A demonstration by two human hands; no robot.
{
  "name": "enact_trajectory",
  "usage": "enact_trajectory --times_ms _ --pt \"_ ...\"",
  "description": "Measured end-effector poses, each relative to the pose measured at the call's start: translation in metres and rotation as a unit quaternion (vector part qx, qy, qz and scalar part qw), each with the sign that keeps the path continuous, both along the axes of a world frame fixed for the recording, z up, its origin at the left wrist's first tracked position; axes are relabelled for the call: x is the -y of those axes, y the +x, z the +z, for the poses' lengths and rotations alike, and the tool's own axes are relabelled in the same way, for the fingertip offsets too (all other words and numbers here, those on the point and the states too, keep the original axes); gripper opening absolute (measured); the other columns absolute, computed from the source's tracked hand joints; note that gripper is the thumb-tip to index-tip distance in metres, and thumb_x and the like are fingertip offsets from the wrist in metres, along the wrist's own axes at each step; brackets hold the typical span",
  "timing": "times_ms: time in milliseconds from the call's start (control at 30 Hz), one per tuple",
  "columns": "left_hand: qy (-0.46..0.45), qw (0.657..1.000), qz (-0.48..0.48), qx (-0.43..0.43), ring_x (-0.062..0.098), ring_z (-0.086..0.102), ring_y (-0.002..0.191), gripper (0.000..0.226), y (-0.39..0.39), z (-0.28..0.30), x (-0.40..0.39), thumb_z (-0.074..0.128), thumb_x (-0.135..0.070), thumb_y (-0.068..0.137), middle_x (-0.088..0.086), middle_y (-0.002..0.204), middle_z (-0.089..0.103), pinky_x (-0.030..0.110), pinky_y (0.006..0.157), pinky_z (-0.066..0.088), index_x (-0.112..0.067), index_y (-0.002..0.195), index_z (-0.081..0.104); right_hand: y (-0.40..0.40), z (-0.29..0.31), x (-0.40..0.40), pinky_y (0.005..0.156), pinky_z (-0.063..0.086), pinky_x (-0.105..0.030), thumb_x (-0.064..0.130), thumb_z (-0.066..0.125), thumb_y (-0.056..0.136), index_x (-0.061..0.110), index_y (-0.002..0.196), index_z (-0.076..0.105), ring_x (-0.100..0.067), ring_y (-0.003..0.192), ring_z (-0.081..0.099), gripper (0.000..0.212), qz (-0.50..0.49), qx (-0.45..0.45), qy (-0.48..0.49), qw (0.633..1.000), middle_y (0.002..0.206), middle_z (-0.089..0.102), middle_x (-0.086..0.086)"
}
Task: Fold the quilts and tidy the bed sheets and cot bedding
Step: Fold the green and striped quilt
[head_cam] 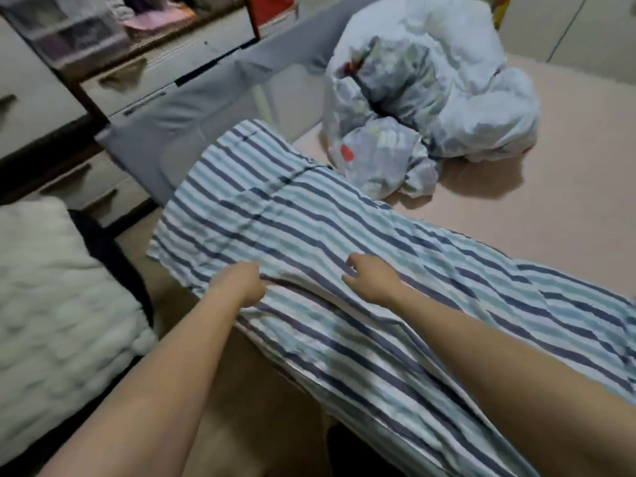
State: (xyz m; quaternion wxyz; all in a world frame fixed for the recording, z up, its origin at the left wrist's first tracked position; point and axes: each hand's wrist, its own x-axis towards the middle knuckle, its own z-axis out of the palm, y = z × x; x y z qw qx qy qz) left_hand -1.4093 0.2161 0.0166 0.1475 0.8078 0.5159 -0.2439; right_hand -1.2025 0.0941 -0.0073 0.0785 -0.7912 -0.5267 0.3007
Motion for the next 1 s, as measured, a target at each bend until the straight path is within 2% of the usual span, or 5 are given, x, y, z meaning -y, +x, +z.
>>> enact_trajectory --times_ms 233,433,667,900,1000 --pt "0.008 0.995 0.098 0.024 0.028 0.04 0.129 0.046 -0.061 -0.017 -0.089 0.04 -0.03 0.096 0.007 0.144 0.039 0.042 0.101 0.041 -0.017 0.14 0.041 -0.074 -0.02 -0.148 0.089 0.05 -0.042 0.026 0.045 0.098 0.005 0.121 0.052 -0.028 0.105 0.057 0.032 0.093 -0.013 0.001 0.996 0.121 0.058 -0.012" --pt "0.046 0.982 0.169 0.074 0.029 0.032 0.133 0.049 -0.112 -0.024 -0.165 0.046 -0.033 0.095 0.009 0.143 0.036 0.046 0.105 0.037 -0.017 0.14 0.038 -0.114 -0.018 -0.258 0.092 0.046 -0.037 0.027 0.048 0.098 0.011 0.125 0.05 -0.027 0.11 0.054 0.031 0.17 0.022 0.028 0.985 0.129 0.051 -0.009" --pt "0.039 0.973 0.185 0.132 0.03 0.028 0.137 0.063 -0.144 -0.07 -0.29 0.054 -0.032 0.092 0.012 0.149 0.031 0.047 0.11 0.032 -0.015 0.147 0.028 -0.145 -0.038 -0.382 0.093 0.045 -0.036 0.0 0.046 0.089 0.012 0.126 0.048 -0.027 0.11 0.049 0.038 0.263 0.126 0.059 0.955 0.123 0.051 -0.01" --pt "-0.026 0.97 0.138 0.201 0.029 0.037 0.132 0.073 -0.14 -0.145 -0.42 0.066 -0.044 0.084 0.01 0.144 0.039 0.046 0.108 0.034 -0.015 0.143 0.034 -0.166 -0.088 -0.531 0.114 0.027 -0.037 0.015 0.06 0.091 0.016 0.143 0.032 -0.028 0.135 0.033 0.06 0.372 0.269 0.053 0.887 0.143 0.039 -0.01" --pt "-0.05 0.973 0.126 0.188 0.031 0.029 0.139 0.101 -0.13 -0.167 -0.458 0.07 -0.051 0.079 0.012 0.152 0.029 0.049 0.113 0.028 -0.012 0.152 0.011 -0.167 -0.11 -0.572 0.119 -0.001 -0.04 0.023 0.06 0.089 0.015 0.152 0.013 -0.03 0.148 0.003 0.079 0.436 0.344 0.013 0.832 0.159 0.013 -0.014"
